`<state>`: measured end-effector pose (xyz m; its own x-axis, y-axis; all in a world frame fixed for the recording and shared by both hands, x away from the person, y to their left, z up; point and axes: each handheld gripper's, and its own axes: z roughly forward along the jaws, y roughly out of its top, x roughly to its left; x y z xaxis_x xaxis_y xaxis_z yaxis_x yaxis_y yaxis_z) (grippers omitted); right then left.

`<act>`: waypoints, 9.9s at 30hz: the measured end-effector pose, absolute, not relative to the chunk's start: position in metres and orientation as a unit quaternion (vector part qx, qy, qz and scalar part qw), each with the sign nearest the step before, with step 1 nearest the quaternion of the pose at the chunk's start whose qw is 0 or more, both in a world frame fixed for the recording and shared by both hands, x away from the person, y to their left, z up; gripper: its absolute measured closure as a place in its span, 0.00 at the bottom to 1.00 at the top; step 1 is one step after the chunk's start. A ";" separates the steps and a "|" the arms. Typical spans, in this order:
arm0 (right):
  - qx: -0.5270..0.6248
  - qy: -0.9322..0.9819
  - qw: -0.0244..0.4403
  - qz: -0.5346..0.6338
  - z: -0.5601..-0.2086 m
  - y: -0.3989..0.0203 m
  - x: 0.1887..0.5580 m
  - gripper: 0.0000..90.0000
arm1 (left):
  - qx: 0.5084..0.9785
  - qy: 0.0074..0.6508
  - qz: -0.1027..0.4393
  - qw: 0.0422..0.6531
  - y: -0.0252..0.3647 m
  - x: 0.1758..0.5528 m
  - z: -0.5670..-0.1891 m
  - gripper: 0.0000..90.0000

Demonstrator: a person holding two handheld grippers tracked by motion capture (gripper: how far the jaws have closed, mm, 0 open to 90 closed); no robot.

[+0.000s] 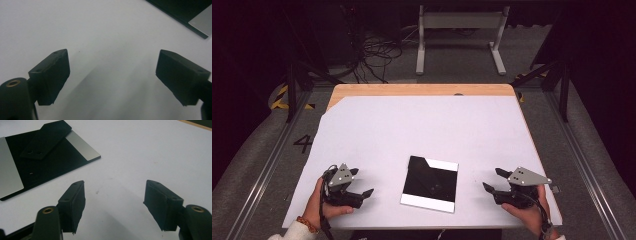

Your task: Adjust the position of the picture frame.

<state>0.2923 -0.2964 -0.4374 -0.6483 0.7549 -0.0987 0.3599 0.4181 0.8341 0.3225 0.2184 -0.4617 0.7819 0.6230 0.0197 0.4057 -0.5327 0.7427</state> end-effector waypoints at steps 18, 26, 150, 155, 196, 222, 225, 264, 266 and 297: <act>0.331 0.819 0.205 0.421 -0.440 -0.277 0.300 0.77 | 0.886 0.235 0.102 0.386 0.199 0.307 -0.460 0.79; 0.324 0.840 0.179 0.396 -0.447 -0.247 0.311 0.97 | 0.903 0.199 0.079 0.372 0.168 0.309 -0.461 1.00; 0.271 0.860 0.132 0.411 -0.446 -0.207 0.301 1.00 | 0.890 0.225 0.082 0.388 0.149 0.339 -0.462 1.00; 0.254 0.866 0.127 0.412 -0.447 -0.203 0.293 1.00 | 0.894 0.218 0.077 0.384 0.142 0.338 -0.465 1.00; 0.242 0.883 0.133 0.381 -0.460 -0.196 0.295 1.00 | 0.893 0.209 0.057 0.395 0.129 0.338 -0.467 1.00; 0.253 0.883 0.131 0.373 -0.458 -0.200 0.298 1.00 | 0.895 0.201 0.057 0.394 0.126 0.338 -0.467 1.00; 0.252 0.883 0.139 0.371 -0.457 -0.201 0.296 1.00 | 0.895 0.200 0.061 0.394 0.126 0.338 -0.467 1.00; 0.278 0.855 0.176 0.401 -0.437 -0.233 0.295 0.96 | 0.871 0.203 0.104 0.434 0.178 0.313 -0.445 0.89; 0.278 0.854 0.177 0.402 -0.436 -0.233 0.295 0.96 | 0.869 0.207 0.106 0.436 0.182 0.313 -0.446 0.88; 0.281 0.853 0.176 0.404 -0.437 -0.225 0.302 0.92 | 0.875 0.208 0.106 0.425 0.182 0.317 -0.451 0.82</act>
